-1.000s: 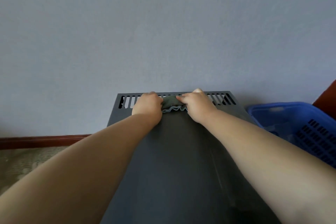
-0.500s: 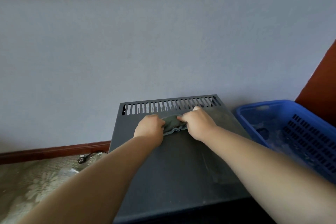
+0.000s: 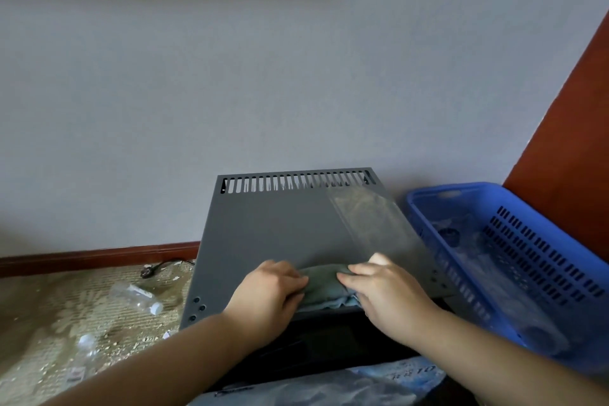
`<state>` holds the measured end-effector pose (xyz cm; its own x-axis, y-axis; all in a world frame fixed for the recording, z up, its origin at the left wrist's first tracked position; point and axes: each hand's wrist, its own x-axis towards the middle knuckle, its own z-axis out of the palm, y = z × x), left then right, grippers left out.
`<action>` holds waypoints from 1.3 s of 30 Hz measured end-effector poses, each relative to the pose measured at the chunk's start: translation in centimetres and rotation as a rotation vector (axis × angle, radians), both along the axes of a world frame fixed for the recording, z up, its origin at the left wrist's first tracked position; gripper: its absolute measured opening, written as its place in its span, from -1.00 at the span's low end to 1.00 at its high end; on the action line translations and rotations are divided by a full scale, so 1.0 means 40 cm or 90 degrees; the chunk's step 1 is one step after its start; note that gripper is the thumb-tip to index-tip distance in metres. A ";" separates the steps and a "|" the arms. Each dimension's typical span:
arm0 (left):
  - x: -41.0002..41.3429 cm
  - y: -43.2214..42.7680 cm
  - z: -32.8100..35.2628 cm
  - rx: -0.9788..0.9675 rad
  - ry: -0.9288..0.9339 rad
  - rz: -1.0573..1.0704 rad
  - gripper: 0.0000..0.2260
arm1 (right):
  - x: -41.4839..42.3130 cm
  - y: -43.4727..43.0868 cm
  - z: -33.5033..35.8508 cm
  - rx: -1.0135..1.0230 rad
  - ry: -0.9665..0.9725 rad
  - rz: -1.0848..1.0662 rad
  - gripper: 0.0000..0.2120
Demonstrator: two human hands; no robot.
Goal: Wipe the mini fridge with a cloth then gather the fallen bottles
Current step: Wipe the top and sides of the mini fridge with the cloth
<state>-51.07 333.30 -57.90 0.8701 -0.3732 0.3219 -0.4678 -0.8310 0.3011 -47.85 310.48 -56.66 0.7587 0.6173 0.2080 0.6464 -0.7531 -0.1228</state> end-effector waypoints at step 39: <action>0.667 -0.147 0.000 0.139 0.119 0.301 -0.85 | 0.699 0.008 -0.090 0.057 -0.010 -0.186 -0.65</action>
<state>-24.39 327.41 -57.88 0.9940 0.0305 0.1048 0.0156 -0.9900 0.1399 -19.90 310.78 -60.24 0.8980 0.3516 0.2645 0.4058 -0.8942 -0.1892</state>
